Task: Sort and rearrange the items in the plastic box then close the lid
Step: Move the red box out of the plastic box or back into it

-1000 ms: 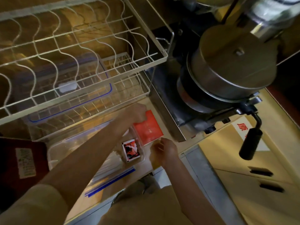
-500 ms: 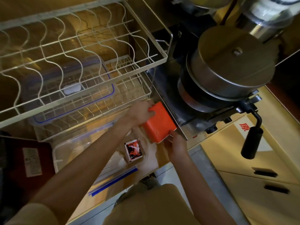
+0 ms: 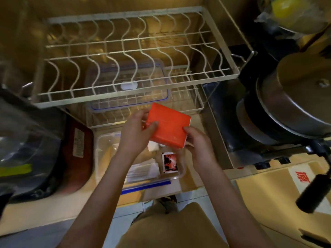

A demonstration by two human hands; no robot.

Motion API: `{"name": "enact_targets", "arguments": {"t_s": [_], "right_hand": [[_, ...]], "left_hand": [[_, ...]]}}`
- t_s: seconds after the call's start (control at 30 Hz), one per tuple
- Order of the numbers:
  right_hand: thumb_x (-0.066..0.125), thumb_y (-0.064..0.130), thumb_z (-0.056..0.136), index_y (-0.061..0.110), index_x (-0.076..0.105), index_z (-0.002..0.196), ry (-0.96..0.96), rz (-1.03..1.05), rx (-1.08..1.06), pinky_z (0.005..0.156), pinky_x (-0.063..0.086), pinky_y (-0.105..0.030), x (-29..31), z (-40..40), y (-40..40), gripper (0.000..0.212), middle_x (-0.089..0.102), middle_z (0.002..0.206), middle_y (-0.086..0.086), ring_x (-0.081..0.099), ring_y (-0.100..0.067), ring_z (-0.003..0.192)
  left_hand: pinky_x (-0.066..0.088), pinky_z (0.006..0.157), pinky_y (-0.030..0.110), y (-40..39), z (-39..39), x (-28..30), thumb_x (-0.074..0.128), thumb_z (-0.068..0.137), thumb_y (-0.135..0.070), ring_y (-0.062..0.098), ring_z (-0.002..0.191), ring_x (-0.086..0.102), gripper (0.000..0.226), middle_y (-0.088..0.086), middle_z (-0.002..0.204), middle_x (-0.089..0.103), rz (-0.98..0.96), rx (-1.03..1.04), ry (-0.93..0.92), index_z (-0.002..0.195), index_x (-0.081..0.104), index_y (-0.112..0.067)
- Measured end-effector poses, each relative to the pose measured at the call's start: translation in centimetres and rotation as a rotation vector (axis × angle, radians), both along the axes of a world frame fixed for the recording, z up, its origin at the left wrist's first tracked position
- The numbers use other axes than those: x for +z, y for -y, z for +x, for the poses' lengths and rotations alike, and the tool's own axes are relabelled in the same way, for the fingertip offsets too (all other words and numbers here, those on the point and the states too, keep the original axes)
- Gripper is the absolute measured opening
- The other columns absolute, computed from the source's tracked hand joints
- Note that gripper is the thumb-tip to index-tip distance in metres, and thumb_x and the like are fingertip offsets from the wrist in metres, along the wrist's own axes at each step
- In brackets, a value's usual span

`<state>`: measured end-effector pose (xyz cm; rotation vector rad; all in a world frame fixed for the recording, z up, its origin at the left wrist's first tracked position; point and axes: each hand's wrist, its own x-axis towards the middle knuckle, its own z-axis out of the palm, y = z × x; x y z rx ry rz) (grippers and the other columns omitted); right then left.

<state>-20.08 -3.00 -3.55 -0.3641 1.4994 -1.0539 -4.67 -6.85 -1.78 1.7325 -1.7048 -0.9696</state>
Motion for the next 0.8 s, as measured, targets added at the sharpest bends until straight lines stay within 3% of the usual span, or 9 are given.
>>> {"name": "enact_targets", "arguments": {"t_s": [0.1, 0.23, 0.33, 0.47, 0.53, 0.63, 0.73, 0.8], "right_hand": [[0.059, 0.015, 0.085, 0.017, 0.062, 0.104, -0.026, -0.01, 0.103, 0.068, 0.053, -0.027, -0.4, 2.9, 0.3, 0.02, 0.066, 0.095, -0.006, 0.063, -0.018, 0.08], [0.055, 0.003, 0.087, 0.008, 0.058, 0.116, -0.07, -0.026, 0.214, 0.05, 0.05, -0.01, -1.9, 5.8, 0.0, 0.029, 0.059, 0.099, -0.006, 0.058, -0.014, 0.075], [0.055, 0.0, 0.086, 0.015, 0.06, 0.106, -0.107, -0.085, 0.302, 0.068, 0.051, -0.022, -3.7, 7.3, -0.4, 0.026, 0.06, 0.089, 0.001, 0.059, -0.018, 0.085], [0.057, -0.004, 0.085, 0.021, 0.059, 0.103, -0.238, -0.212, 0.386, 0.064, 0.048, -0.007, -5.9, 8.8, -0.8, 0.03, 0.061, 0.087, 0.01, 0.057, 0.004, 0.074], [0.055, -0.003, 0.088, 0.027, 0.058, 0.099, -0.255, -0.221, 0.414, 0.068, 0.05, -0.011, -7.0, 9.3, -0.9, 0.032, 0.063, 0.09, 0.007, 0.059, -0.005, 0.079], [0.053, -0.003, 0.089, 0.018, 0.058, 0.108, -0.272, -0.212, 0.41, 0.08, 0.052, -0.023, -8.4, 9.6, -1.0, 0.03, 0.064, 0.102, -0.005, 0.06, -0.02, 0.094], [0.052, -0.002, 0.091, 0.005, 0.057, 0.12, -0.319, -0.246, 0.434, 0.078, 0.052, -0.016, -9.0, 9.7, -1.2, 0.031, 0.063, 0.106, -0.006, 0.06, -0.017, 0.095], [0.051, -0.001, 0.091, 0.005, 0.057, 0.12, -0.356, -0.247, 0.451, 0.081, 0.052, -0.021, -9.2, 9.9, -1.2, 0.031, 0.063, 0.105, -0.004, 0.06, -0.014, 0.093]], "left_hand": [[0.047, 0.072, 0.026, -1.8, 2.7, -1.2, 0.061, 0.085, -0.023, 0.018, 0.092, 0.058, 0.043, 0.003, 0.111, 0.061, -0.017, 0.154, 0.011, 0.126, 0.05, -0.017], [0.049, 0.08, 0.033, -4.4, 5.2, -3.2, 0.055, 0.081, -0.031, 0.027, 0.096, 0.063, 0.045, 0.013, 0.113, 0.063, -0.011, 0.269, 0.077, 0.123, 0.051, -0.013], [0.048, 0.083, 0.035, -5.7, 6.3, -4.9, 0.054, 0.081, -0.027, 0.03, 0.101, 0.061, 0.047, 0.014, 0.115, 0.061, 0.023, 0.327, 0.08, 0.124, 0.049, -0.011], [0.048, 0.082, 0.037, -6.7, 6.9, -6.5, 0.057, 0.087, -0.018, 0.036, 0.101, 0.062, 0.052, 0.021, 0.113, 0.063, 0.116, 0.376, 0.109, 0.135, 0.038, -0.008], [0.049, 0.083, 0.038, -7.0, 6.9, -7.3, 0.055, 0.088, -0.017, 0.036, 0.1, 0.062, 0.058, 0.022, 0.117, 0.062, 0.126, 0.37, 0.118, 0.139, 0.03, -0.008], [0.048, 0.087, 0.037, -7.3, 6.8, -8.0, 0.054, 0.087, -0.016, 0.035, 0.106, 0.06, 0.065, 0.022, 0.125, 0.057, 0.201, 0.372, 0.14, 0.143, 0.023, -0.007], [0.045, 0.086, 0.035, -7.4, 6.7, -8.5, 0.053, 0.087, -0.014, 0.035, 0.108, 0.057, 0.073, 0.022, 0.129, 0.052, 0.265, 0.361, 0.13, 0.146, 0.009, -0.005], [0.045, 0.09, 0.036, -7.4, 6.7, -8.6, 0.053, 0.087, -0.014, 0.036, 0.11, 0.056, 0.08, 0.023, 0.137, 0.045, 0.277, 0.339, 0.109, 0.146, -0.001, -0.005]]}}
